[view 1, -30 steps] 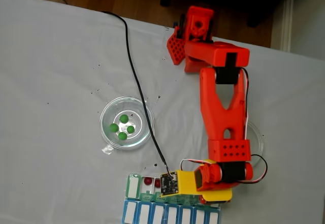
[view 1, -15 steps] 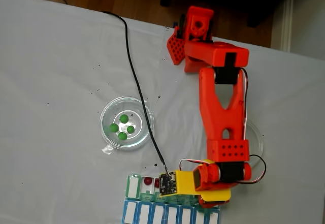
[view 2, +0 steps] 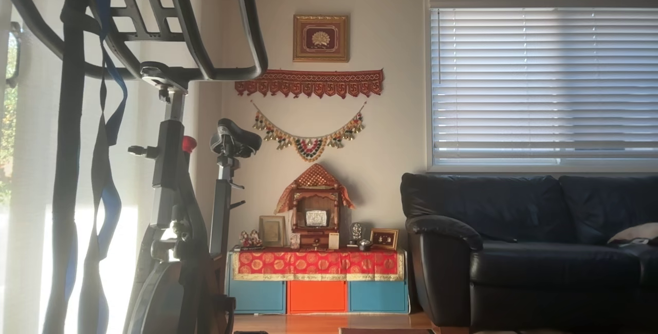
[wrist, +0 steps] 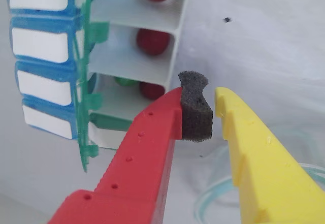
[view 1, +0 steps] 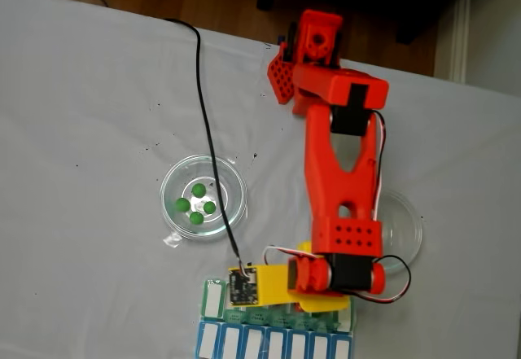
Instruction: Sort medicines into box.
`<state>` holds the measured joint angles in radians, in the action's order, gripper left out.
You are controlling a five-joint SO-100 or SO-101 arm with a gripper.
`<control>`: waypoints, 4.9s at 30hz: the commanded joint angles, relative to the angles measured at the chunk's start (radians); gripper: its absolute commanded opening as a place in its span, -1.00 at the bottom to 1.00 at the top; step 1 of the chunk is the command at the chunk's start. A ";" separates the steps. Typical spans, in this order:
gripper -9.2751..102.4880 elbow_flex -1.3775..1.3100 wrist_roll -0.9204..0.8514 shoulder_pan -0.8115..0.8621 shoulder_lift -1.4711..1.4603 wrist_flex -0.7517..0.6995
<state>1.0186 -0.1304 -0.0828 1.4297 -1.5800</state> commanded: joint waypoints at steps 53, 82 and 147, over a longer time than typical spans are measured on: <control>-0.74 0.983 0.115 0.561 0.695 0.491; -0.45 0.899 0.103 0.560 0.515 0.479; -0.51 0.854 0.069 0.578 0.391 0.522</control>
<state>1.9313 -0.0629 0.4924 1.8024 -1.0753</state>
